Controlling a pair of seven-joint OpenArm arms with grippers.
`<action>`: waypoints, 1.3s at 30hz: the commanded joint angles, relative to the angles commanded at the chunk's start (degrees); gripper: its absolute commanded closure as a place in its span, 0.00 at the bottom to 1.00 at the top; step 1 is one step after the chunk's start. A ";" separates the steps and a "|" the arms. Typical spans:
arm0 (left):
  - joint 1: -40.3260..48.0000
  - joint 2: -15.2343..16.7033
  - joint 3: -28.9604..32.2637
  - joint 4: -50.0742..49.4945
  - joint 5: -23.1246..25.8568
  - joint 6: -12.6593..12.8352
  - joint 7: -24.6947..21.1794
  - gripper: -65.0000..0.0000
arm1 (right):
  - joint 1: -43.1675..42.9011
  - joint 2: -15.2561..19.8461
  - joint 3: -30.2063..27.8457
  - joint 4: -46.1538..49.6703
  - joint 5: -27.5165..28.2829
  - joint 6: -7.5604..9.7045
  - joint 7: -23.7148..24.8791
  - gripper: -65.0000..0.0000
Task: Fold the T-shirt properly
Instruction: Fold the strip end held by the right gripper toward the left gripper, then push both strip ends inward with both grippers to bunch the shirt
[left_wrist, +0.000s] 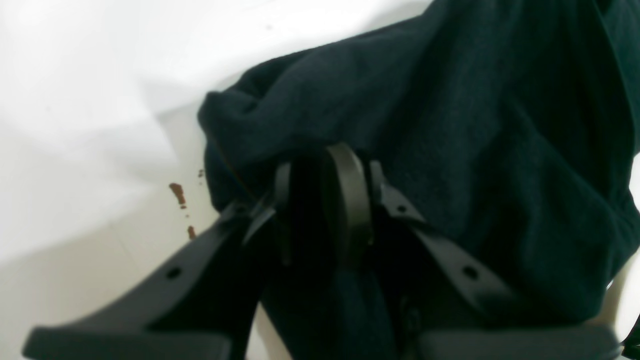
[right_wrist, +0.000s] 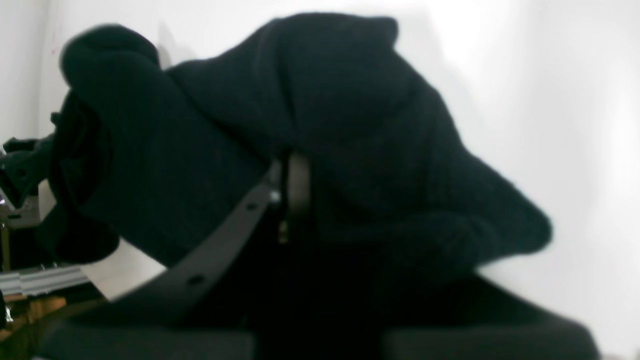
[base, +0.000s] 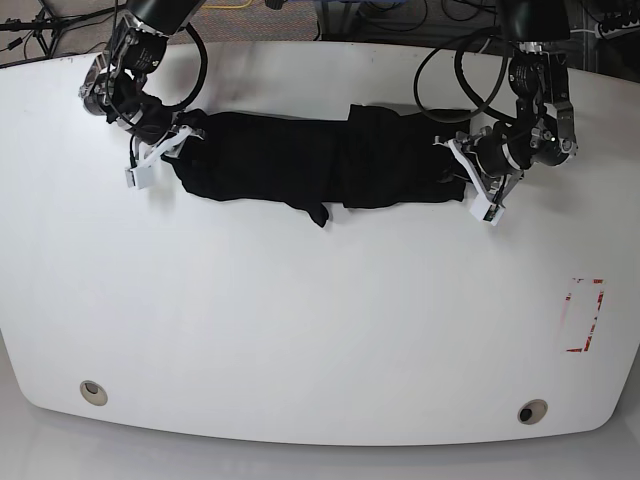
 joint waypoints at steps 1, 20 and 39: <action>-0.09 0.00 0.09 -0.09 0.00 0.09 0.00 0.84 | 0.00 0.09 0.00 1.32 0.00 0.00 0.00 0.96; -10.29 5.80 3.52 -11.16 0.09 0.18 -0.18 0.84 | -1.05 8.35 -16.44 28.66 0.00 0.00 -0.09 0.96; -11.25 10.90 3.52 -12.13 0.00 6.86 -1.32 0.84 | 5.45 6.59 -48.44 28.75 0.00 -8.75 9.76 0.96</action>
